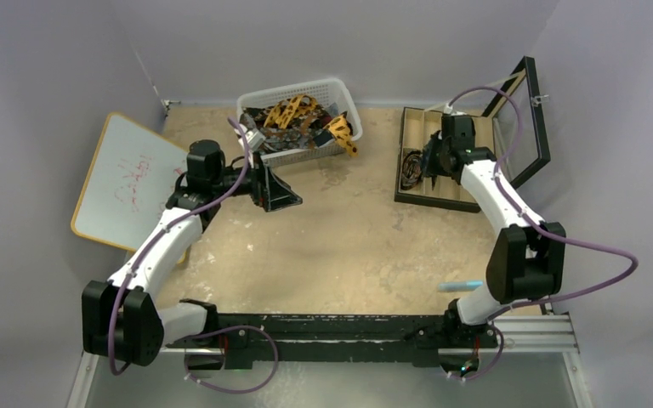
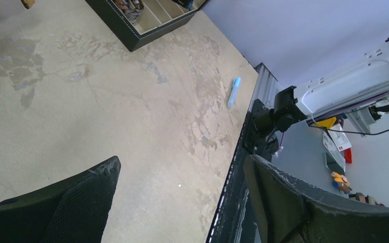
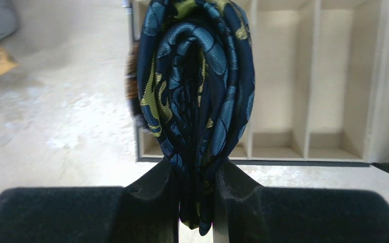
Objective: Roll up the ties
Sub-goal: Place the tie in the storage box.
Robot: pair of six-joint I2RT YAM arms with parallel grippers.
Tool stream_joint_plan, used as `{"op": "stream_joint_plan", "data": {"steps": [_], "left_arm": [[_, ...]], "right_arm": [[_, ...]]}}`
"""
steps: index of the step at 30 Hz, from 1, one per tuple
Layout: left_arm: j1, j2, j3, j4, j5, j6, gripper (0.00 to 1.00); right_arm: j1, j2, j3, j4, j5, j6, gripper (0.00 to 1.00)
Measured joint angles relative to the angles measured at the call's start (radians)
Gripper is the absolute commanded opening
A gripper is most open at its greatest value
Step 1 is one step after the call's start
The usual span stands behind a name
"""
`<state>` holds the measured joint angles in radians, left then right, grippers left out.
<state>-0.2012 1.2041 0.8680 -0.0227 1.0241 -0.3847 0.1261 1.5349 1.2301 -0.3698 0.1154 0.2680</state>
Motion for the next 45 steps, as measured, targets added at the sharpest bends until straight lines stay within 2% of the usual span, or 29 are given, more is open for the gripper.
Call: {"op": "stream_joint_plan", "data": {"steps": [14, 24, 37, 45], "left_arm": [[0.0, -0.004, -0.012, -0.029, 0.051, 0.011, 0.92], [0.0, -0.003, -0.012, -0.029, 0.066, 0.011, 0.93], [0.0, 0.008, -0.012, -0.029, 0.073, 0.01, 0.94], [0.0, 0.009, -0.013, -0.029, 0.074, 0.011, 0.94]], "right_arm": [[-0.022, 0.17, 0.034, -0.061, 0.181, -0.013, 0.0], [-0.013, 0.242, 0.07, -0.063, 0.216, -0.05, 0.0], [0.066, 0.274, 0.073, -0.063, 0.285, -0.068, 0.0], [0.076, 0.274, 0.073, -0.063, 0.262, -0.071, 0.0]]}}
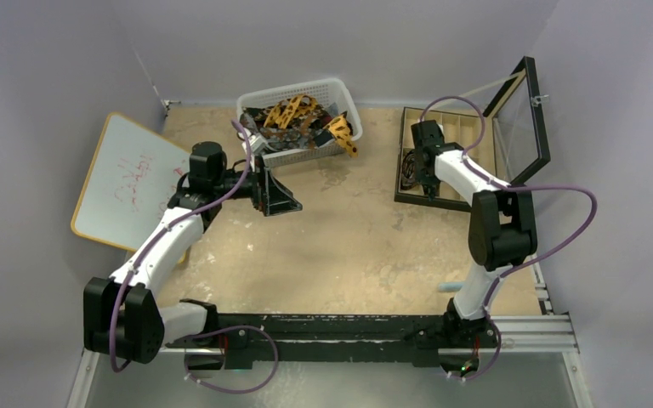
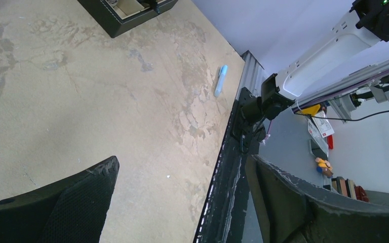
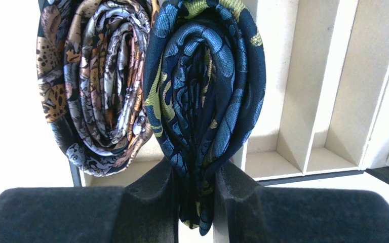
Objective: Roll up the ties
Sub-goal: Place the tie in the storage box.
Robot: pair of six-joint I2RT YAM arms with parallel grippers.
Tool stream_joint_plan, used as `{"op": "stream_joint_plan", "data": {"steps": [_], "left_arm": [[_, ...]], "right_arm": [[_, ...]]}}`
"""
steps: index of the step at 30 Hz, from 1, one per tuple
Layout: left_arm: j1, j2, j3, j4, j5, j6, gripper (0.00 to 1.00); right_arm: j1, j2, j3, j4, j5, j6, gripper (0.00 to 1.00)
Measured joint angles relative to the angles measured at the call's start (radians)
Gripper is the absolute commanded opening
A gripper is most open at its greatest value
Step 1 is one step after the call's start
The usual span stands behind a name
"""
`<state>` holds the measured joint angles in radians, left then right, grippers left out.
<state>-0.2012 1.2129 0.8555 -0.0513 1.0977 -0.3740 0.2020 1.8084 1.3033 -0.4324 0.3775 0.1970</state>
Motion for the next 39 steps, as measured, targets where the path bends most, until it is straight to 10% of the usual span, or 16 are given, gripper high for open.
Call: {"op": "stream_joint_plan", "data": {"steps": [39], "left_arm": [[0.0, 0.057, 0.0, 0.0, 0.037, 0.0, 0.95]], "right_arm": [[-0.135, 0.006, -0.014, 0.054, -0.298, -0.043, 0.0]]}}
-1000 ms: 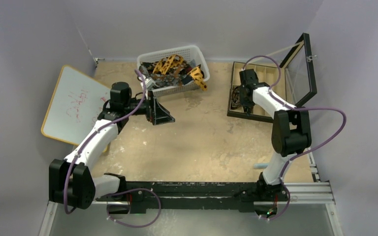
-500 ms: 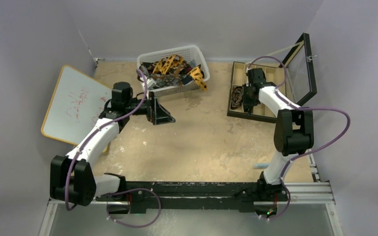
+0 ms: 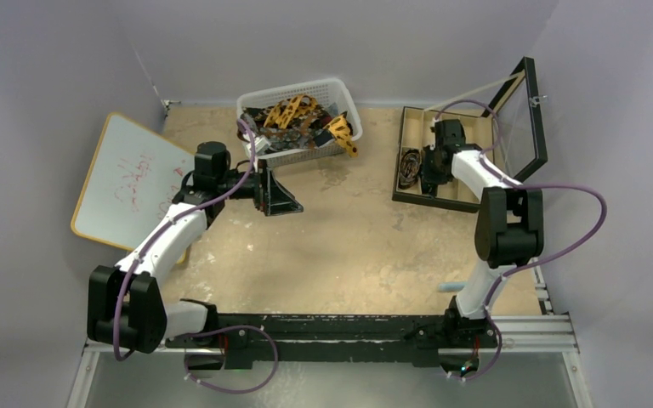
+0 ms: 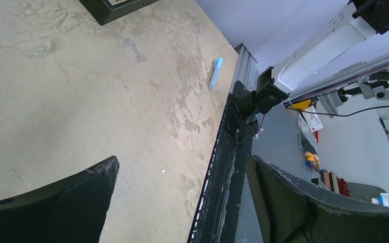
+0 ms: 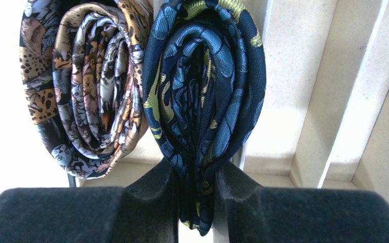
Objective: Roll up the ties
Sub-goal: Place the tie in the storage box.
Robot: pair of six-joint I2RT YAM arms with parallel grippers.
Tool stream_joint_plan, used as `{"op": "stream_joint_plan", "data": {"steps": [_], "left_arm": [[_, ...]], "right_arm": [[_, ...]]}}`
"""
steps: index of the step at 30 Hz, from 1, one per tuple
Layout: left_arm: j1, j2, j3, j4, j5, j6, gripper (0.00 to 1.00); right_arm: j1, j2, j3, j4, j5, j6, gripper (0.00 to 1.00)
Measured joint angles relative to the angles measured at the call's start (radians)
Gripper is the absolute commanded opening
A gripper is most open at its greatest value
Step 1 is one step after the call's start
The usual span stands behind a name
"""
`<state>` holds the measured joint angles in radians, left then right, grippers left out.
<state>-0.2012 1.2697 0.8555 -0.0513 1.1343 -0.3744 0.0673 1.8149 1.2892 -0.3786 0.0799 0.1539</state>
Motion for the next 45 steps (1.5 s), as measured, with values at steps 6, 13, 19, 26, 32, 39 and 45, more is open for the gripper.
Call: {"op": "stream_joint_plan", "data": {"steps": [6, 13, 19, 26, 32, 39, 45], "left_arm": [[0.0, 0.002, 0.0, 0.004, 0.004, -0.001, 0.95], [0.0, 0.007, -0.001, 0.005, 0.01, -0.001, 0.95], [0.0, 0.007, -0.001, 0.005, 0.014, -0.001, 0.95], [0.0, 0.007, -0.001, 0.005, 0.015, -0.001, 0.95], [0.0, 0.007, -0.001, 0.005, 0.022, -0.001, 0.95], [0.0, 0.007, -0.001, 0.005, 0.024, -0.001, 0.95], [0.0, 0.007, -0.001, 0.005, 0.034, -0.002, 0.95]], "right_arm": [[-0.042, -0.008, -0.02, 0.021, -0.044, 0.019, 0.0], [-0.062, -0.015, -0.029, 0.027, -0.084, 0.028, 0.0], [-0.062, 0.032, -0.023, 0.025, -0.1, 0.019, 0.0], [-0.062, 0.068, 0.013, -0.012, -0.101, 0.016, 0.0], [-0.059, 0.097, 0.056, -0.058, -0.098, 0.017, 0.15], [-0.052, 0.108, 0.1, -0.111, -0.074, 0.02, 0.49], [-0.05, 0.089, 0.158, -0.173, -0.074, 0.017, 0.68]]}}
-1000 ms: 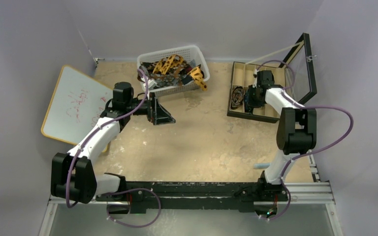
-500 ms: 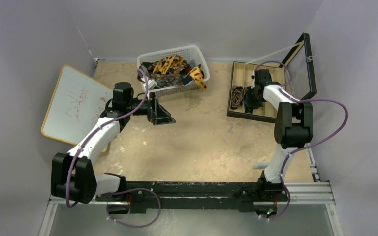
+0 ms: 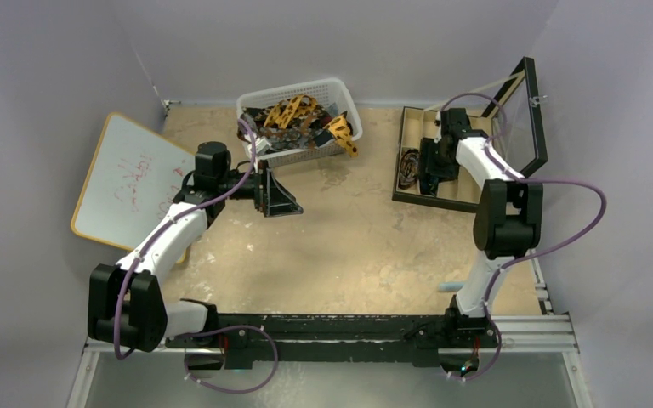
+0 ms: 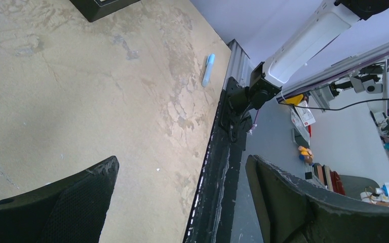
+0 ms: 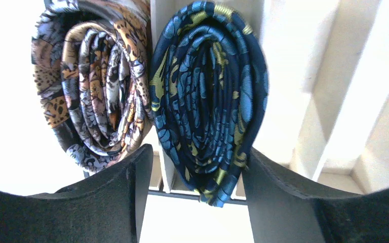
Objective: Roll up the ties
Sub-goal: Place the tie in the storage box.
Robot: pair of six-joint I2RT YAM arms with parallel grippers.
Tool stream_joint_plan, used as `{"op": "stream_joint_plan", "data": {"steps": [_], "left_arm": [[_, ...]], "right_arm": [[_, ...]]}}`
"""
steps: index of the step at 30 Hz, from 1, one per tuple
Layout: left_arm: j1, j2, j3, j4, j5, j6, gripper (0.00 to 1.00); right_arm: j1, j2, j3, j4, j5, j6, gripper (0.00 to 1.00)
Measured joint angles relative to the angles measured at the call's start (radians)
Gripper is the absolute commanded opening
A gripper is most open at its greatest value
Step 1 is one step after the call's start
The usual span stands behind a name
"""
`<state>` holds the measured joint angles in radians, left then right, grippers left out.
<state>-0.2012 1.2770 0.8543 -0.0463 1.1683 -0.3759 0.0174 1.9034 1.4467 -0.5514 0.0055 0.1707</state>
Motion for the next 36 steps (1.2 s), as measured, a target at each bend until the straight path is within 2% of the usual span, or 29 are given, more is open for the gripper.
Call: {"op": "stream_joint_plan", "data": {"steps": [4, 7, 9, 13, 16, 24, 28, 32, 36], "left_arm": [[0.0, 0.0, 0.0, 0.0, 0.007, -0.003, 0.95], [0.0, 0.0, 0.0, 0.0, 0.008, -0.005, 0.95], [0.0, 0.0, -0.002, 0.006, 0.008, -0.007, 0.95], [0.0, 0.0, -0.002, 0.021, 0.01, -0.008, 0.95], [0.0, 0.0, -0.002, 0.026, 0.01, -0.007, 0.95], [0.0, 0.0, -0.002, 0.03, 0.01, -0.008, 0.95], [0.0, 0.0, -0.002, 0.029, 0.005, -0.007, 0.95], [0.0, -0.006, -0.002, 0.021, -0.03, -0.006, 0.95], [0.0, -0.047, -0.002, -0.004, -0.102, 0.0, 0.97]], "right_arm": [[0.002, -0.036, 0.038, -0.02, 0.0, 0.0, 0.72], [0.002, -0.049, 0.066, -0.024, 0.004, 0.0, 0.69], [0.002, -0.053, 0.076, -0.024, 0.011, 0.001, 0.65], [0.001, -0.054, 0.092, -0.018, 0.037, 0.006, 0.45], [0.001, -0.054, 0.092, -0.004, 0.056, 0.019, 0.37], [-0.001, -0.054, 0.028, 0.069, 0.1, 0.047, 0.27], [-0.003, -0.05, -0.015, 0.071, 0.101, 0.053, 0.3], [-0.003, -0.061, -0.014, 0.074, 0.109, 0.063, 0.44], [-0.003, -0.159, 0.003, 0.088, 0.105, 0.072, 0.58]]}}
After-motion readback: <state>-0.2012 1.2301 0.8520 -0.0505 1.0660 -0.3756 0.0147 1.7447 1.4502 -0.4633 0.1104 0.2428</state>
